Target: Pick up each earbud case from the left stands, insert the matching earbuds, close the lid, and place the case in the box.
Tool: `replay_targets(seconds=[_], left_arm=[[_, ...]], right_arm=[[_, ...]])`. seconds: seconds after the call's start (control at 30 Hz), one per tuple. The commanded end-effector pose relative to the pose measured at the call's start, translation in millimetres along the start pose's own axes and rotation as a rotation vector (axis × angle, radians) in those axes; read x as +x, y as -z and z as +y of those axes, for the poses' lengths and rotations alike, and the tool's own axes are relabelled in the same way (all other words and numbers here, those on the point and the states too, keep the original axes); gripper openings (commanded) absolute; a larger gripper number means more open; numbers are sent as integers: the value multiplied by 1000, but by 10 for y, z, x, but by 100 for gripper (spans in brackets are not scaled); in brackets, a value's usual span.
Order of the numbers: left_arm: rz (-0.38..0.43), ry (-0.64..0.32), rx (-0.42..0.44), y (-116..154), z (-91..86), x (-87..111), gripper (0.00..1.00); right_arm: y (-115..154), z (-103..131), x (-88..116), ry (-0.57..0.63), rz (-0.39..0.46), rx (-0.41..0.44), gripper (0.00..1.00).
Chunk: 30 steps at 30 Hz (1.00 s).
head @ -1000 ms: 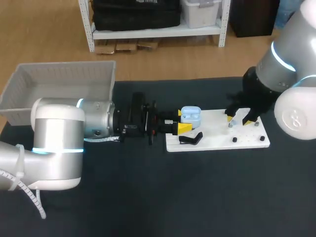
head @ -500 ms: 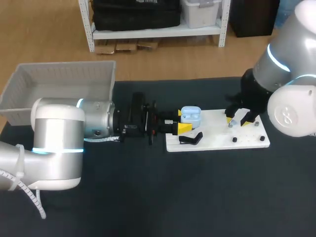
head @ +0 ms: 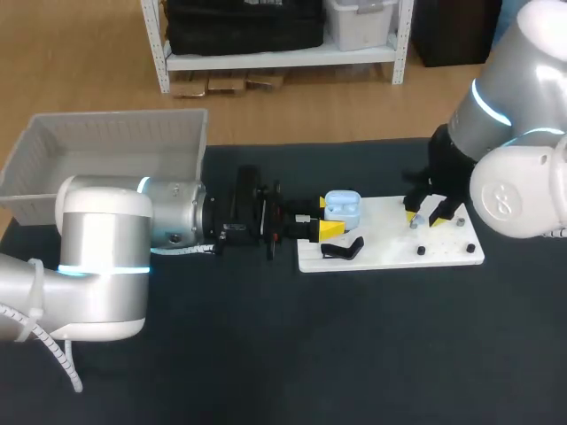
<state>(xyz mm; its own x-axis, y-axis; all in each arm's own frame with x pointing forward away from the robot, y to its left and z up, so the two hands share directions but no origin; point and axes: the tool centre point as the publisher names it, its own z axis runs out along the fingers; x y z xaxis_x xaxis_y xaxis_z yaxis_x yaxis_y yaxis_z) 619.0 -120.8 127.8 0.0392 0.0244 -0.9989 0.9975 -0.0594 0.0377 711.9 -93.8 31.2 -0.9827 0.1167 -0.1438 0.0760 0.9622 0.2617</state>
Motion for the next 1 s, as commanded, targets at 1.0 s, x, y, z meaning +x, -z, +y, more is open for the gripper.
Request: replay_targets(seconds=[1.0], left_arm=[[-2, -3, -6, -1, -16, 6, 0]], right_arm=[[-20, -17, -5, 0, 16, 21, 8]])
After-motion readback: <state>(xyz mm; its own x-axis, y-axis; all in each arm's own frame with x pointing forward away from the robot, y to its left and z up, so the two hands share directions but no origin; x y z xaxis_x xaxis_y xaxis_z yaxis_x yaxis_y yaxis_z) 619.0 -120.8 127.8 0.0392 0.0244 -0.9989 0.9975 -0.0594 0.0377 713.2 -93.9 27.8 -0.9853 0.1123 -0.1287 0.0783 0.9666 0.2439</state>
